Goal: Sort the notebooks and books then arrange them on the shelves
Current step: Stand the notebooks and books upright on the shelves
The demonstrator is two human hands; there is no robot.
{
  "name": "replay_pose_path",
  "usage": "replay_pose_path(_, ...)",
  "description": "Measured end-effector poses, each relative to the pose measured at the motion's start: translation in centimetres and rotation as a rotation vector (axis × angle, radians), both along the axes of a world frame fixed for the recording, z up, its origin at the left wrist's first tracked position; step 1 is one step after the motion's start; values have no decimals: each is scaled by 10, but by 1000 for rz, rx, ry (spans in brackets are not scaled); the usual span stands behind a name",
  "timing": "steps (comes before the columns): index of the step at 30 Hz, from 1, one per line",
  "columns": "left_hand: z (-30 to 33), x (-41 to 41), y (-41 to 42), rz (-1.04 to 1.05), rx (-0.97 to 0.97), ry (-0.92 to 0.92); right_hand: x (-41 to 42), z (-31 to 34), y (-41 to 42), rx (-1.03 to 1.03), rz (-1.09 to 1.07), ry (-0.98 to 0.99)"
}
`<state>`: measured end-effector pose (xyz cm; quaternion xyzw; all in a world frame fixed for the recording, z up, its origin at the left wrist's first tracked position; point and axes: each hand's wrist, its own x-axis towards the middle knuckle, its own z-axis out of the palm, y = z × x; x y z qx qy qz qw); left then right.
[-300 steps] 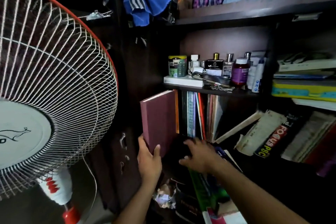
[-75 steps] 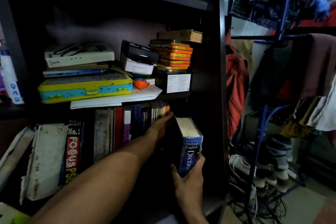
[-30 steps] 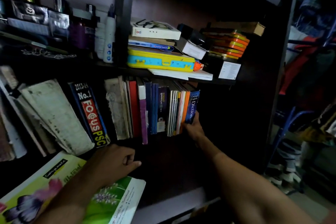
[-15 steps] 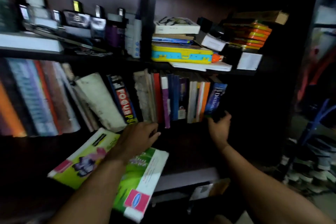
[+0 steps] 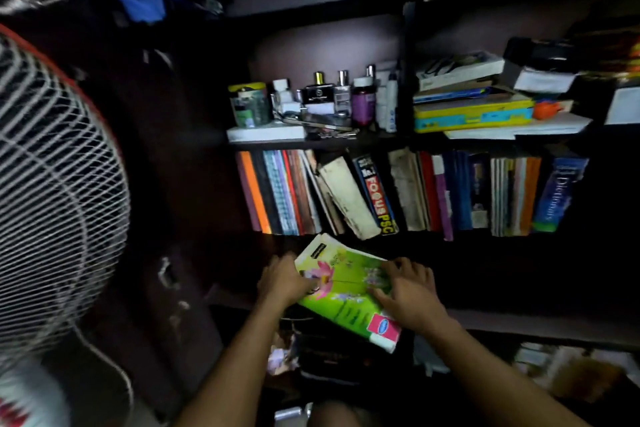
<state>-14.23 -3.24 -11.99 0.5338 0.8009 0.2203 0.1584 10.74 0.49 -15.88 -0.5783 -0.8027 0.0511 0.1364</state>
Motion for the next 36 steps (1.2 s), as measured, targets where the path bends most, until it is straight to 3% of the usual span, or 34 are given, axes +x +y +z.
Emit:
replay_pose_path(4, 12, -7, -2, 131, 422, -799, 3, -1, 0, 13, -64, 57)
replay_pose_path(7, 17, 17, -4, 271, 603, -1111, -1, -3, 4, 33, -95, 82)
replay_pose_path(9, 17, 44, -13, 305, 578, -1197, -2, -4, 5, 38, -94, 105)
replay_pose_path(14, 0, 100, -31, 218, 349, -1103, 1, -3, 4, 27, -85, 173)
replay_pose_path(16, 0, 105, -32, 190, 385, -1062, 2, -1, 4, 27, -62, 204)
replay_pose_path(22, 33, 70, -38, 128, 671, -688, 8, 3, 0, -111, 97, 251)
replay_pose_path(30, -11, 67, -53, 107, 463, -345, 8, 10, -5, -167, 143, 139)
replay_pose_path(36, -15, 59, -41, 186, 469, -292, 5, 13, -6, -166, 104, 18)
